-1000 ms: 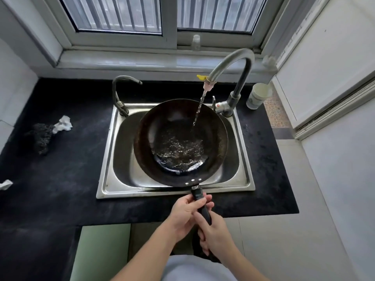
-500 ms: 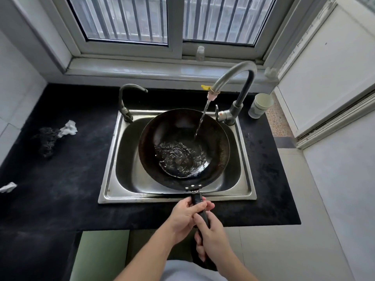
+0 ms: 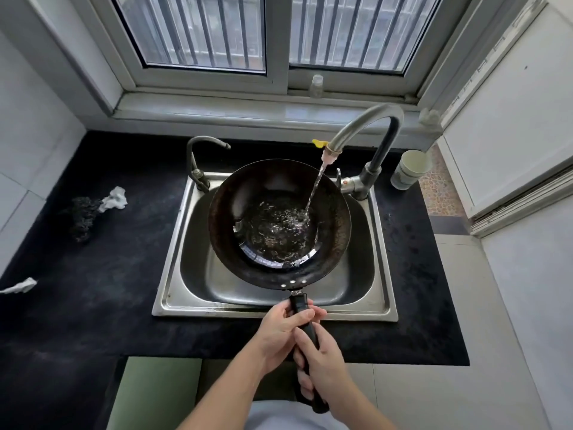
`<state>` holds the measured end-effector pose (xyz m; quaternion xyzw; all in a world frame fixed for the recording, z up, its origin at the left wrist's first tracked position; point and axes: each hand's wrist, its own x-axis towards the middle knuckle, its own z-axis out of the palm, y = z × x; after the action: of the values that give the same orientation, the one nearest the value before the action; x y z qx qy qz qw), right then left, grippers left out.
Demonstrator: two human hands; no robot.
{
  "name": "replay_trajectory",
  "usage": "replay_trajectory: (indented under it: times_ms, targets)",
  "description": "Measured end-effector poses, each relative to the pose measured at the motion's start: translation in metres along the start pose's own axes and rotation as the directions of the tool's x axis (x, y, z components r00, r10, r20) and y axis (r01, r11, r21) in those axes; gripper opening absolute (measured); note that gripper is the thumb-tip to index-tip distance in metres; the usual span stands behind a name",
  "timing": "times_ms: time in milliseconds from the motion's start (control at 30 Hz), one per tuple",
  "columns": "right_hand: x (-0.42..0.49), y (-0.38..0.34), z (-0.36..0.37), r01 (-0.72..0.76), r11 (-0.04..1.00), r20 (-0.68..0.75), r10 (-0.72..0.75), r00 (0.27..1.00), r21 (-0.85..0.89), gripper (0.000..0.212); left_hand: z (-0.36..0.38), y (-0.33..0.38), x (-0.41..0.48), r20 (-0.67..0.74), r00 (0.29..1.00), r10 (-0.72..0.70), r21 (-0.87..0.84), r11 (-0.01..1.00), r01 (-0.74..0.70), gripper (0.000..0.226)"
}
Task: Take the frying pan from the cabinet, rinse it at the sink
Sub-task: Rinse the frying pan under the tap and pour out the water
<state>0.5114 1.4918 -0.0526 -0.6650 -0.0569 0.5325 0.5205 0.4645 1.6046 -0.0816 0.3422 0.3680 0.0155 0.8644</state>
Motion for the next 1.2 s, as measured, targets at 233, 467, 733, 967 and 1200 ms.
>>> replay_trajectory:
  times_ms: [233, 467, 733, 967, 1200]
  targets:
    - [-0.005, 0.019, -0.003, 0.031, 0.988, -0.074, -0.042, 0.996, -0.152, 0.019, 0.002, -0.011, -0.006, 0.019, 1.000, -0.020, -0.042, 0.999, 0.021, 0.029]
    - [-0.010, 0.018, -0.007, 0.014, 0.992, -0.086, -0.026, 0.996, -0.129, 0.019, 0.004, -0.017, -0.002, 0.023, 0.998, -0.057, 0.007, 0.998, 0.057, 0.036]
    - [0.003, -0.004, -0.006, 0.049, 0.986, 0.002, -0.049, 0.999, -0.161, 0.020, 0.005, 0.004, -0.006, -0.036, 0.999, 0.004, -0.064, 0.998, -0.006, 0.036]
    - [0.001, -0.001, 0.005, 0.086, 0.982, 0.077, -0.074, 0.994, -0.169, 0.015, -0.008, 0.001, -0.017, -0.087, 0.995, 0.052, -0.120, 0.991, -0.063, 0.031]
    - [-0.009, 0.017, 0.003, 0.084, 0.979, 0.024, -0.081, 0.996, -0.184, 0.018, -0.009, -0.015, -0.019, -0.056, 0.998, 0.007, -0.102, 0.995, -0.013, 0.031]
